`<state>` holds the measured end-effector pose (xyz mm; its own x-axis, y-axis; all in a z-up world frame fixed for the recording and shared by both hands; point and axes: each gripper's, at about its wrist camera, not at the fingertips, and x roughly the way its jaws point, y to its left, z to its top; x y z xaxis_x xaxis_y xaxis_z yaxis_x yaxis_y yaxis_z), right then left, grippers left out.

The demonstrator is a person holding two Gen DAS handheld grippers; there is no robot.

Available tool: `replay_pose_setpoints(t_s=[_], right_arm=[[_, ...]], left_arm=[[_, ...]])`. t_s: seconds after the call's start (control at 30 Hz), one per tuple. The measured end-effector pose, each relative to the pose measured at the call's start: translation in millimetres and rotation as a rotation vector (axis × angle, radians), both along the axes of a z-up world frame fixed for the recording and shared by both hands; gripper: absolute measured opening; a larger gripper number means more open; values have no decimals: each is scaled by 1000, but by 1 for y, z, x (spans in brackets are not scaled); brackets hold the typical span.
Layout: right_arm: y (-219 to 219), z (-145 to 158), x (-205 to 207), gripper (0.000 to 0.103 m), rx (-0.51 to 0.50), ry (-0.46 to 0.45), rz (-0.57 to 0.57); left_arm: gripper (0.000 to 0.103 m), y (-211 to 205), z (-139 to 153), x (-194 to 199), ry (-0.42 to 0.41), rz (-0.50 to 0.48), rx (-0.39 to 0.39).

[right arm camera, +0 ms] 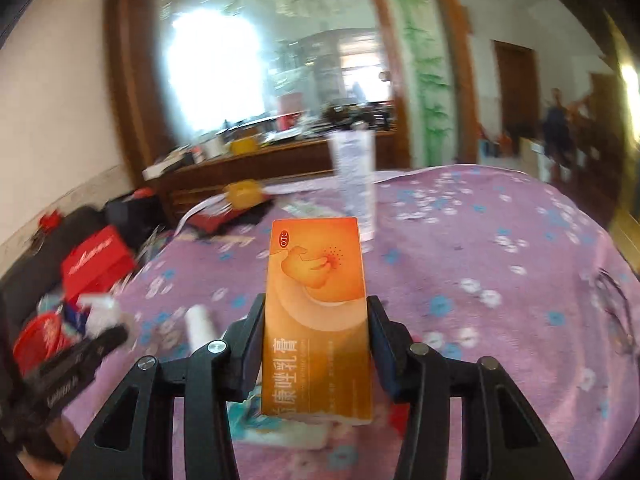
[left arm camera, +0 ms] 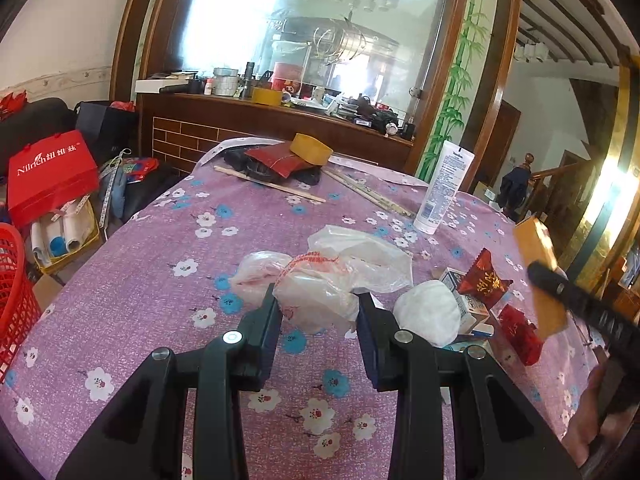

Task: Collect trash
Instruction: 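Grasp the white plastic bag with the left tool while the right tool grasps the orange box, then hold the white plastic bag and orange box above the table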

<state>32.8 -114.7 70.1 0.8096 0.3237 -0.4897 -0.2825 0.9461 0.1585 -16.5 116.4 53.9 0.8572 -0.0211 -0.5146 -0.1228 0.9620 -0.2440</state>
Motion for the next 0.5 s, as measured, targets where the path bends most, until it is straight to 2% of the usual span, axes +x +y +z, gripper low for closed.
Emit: replay_pose_setpoints(t_s=[0.13, 0.3, 0.5], right_arm=[[4, -2, -7, 51, -42, -38, 54], [3, -14, 5, 51, -4, 43, 110], [6, -8, -8, 51, -10, 8, 127]], left_arm=[[34, 0, -1, 1, 8, -3, 0], [34, 1, -4, 2, 16, -1, -1], [34, 2, -4, 2, 20, 5, -5]])
